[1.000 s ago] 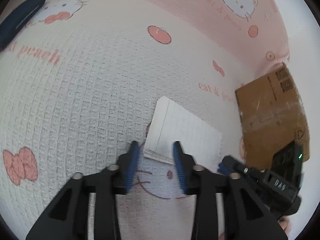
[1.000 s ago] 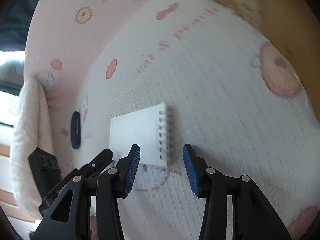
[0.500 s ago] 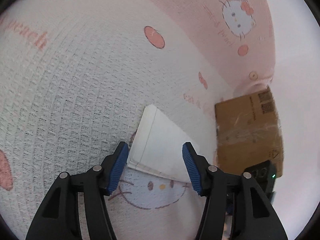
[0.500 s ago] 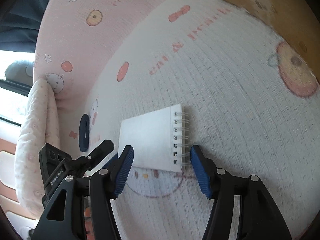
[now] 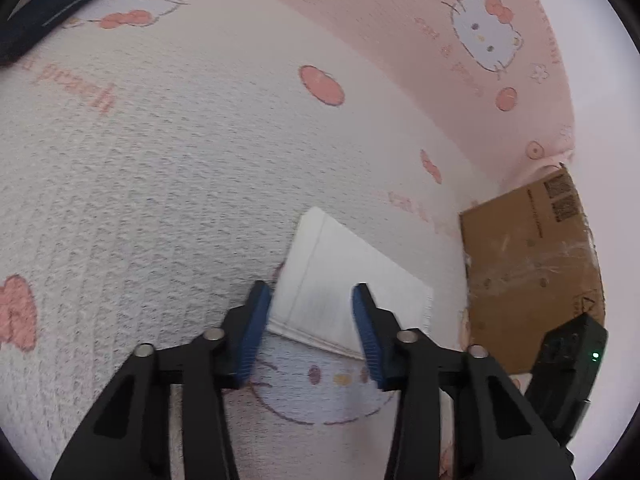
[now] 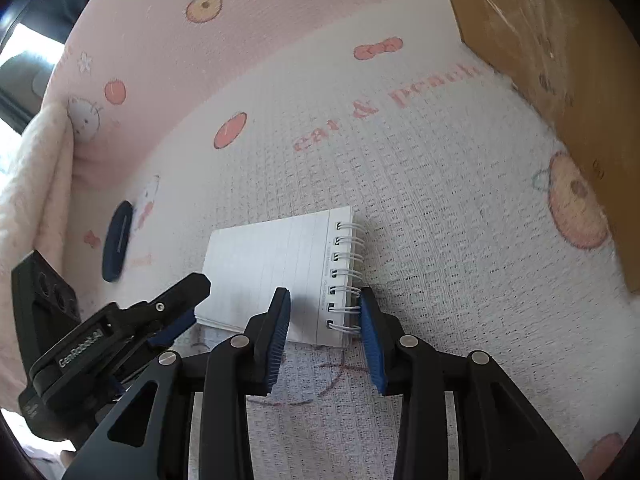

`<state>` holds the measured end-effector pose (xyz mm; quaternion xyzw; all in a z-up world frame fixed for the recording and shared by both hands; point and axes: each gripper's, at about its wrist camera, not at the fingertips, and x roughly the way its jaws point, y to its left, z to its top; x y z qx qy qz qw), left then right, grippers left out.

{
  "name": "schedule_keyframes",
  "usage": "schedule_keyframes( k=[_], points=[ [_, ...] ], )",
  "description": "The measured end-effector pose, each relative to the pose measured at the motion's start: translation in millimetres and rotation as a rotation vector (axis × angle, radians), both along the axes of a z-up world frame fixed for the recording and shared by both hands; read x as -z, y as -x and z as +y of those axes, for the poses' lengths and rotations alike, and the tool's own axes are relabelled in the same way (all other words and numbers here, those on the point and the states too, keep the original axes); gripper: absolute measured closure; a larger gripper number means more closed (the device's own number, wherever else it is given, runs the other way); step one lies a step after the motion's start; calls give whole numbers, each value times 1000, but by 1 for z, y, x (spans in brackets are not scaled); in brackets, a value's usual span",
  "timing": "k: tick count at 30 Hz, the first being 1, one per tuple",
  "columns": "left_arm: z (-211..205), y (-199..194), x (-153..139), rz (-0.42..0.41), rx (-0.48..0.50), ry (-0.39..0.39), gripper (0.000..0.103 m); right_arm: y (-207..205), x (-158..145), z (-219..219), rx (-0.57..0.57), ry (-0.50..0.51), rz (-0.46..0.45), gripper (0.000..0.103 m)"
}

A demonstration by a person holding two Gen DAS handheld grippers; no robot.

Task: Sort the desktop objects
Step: 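Lift the notepad with the right gripper and turn it upright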

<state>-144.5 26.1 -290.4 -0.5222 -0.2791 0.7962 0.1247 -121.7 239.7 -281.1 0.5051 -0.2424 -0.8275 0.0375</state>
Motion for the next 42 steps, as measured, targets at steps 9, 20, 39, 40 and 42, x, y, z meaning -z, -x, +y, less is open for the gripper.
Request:
schedule_keyframes(
  k=[9, 20, 39, 40, 42],
  points=[
    [6, -6, -18, 36, 36, 21, 67, -3, -23, -2, -6, -39, 55, 72],
    [20, -9, -60, 111, 68, -52, 73, -9, -90, 0, -18, -82, 194, 79],
    [41, -8, -131, 239, 73, -128, 85, -23, -166, 21, 43, -105, 326, 83],
    [45, -6, -139, 250, 76, -131, 85, -23, -171, 22, 44, -107, 334, 83],
    [50, -2, -149, 269, 81, -142, 85, -22, -184, 27, 51, -104, 354, 83]
  ],
)
